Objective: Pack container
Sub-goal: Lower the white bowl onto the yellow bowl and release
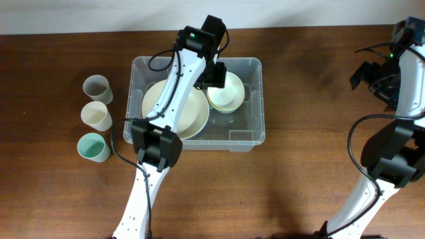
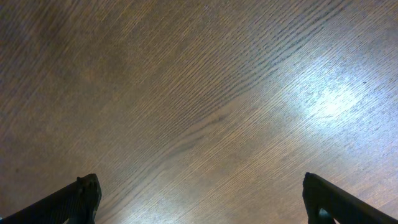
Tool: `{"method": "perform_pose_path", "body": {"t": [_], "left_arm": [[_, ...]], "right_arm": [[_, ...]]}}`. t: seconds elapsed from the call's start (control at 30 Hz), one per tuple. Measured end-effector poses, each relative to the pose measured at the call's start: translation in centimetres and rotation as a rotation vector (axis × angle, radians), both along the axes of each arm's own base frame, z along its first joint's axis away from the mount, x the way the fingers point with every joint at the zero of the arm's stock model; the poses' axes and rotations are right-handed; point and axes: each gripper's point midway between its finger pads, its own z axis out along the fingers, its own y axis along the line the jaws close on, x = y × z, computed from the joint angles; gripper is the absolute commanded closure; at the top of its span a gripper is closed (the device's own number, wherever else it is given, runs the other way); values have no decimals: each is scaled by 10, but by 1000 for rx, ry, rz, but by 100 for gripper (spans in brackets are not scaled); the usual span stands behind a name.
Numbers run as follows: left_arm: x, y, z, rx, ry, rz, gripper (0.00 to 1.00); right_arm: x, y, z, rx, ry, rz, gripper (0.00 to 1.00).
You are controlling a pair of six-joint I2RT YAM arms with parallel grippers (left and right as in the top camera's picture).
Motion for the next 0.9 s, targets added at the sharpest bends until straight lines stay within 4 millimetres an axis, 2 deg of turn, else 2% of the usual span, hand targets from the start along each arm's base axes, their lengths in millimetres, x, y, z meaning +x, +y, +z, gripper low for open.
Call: {"method": "perform_pose_path", "body": {"t": [0.03, 0.13, 0.17, 0.23, 0.27, 0.3, 0.43, 0.57, 0.6, 0.63, 0.8, 0.9], "left_arm": [[0, 0, 0, 0, 0, -1, 96], [0, 0, 0, 2, 0, -2, 95], [0, 0, 0, 2, -1, -2, 94], [-1, 1, 0, 6, 1, -3, 82], [-2, 2, 0, 8, 7, -1, 82], [-2, 2, -1, 9, 10, 0, 82], [-4, 3, -1, 13, 16, -3, 96], [-4, 3, -1, 12, 16, -2, 98], [-4, 3, -1, 12, 16, -2, 87], [-4, 3, -1, 12, 17, -2, 82], [-3, 3, -1, 11, 15, 0, 72], [-3, 6, 1, 11, 14, 6, 61]], "right_arm": [[0, 0, 0, 0, 0, 0, 1], [0, 0, 0, 0, 0, 0, 1], [0, 0, 0, 0, 0, -1, 1], [0, 0, 0, 0, 0, 0, 1], [0, 0, 0, 0, -1, 0, 1], [0, 0, 0, 0, 0, 0, 1], [0, 0, 0, 0, 0, 0, 1], [0, 0, 0, 0, 0, 0, 1], [0, 0, 0, 0, -1, 0, 1], [0, 0, 0, 0, 0, 0, 1], [0, 0, 0, 0, 0, 0, 1], [0, 0, 0, 0, 0, 0, 1]]}}
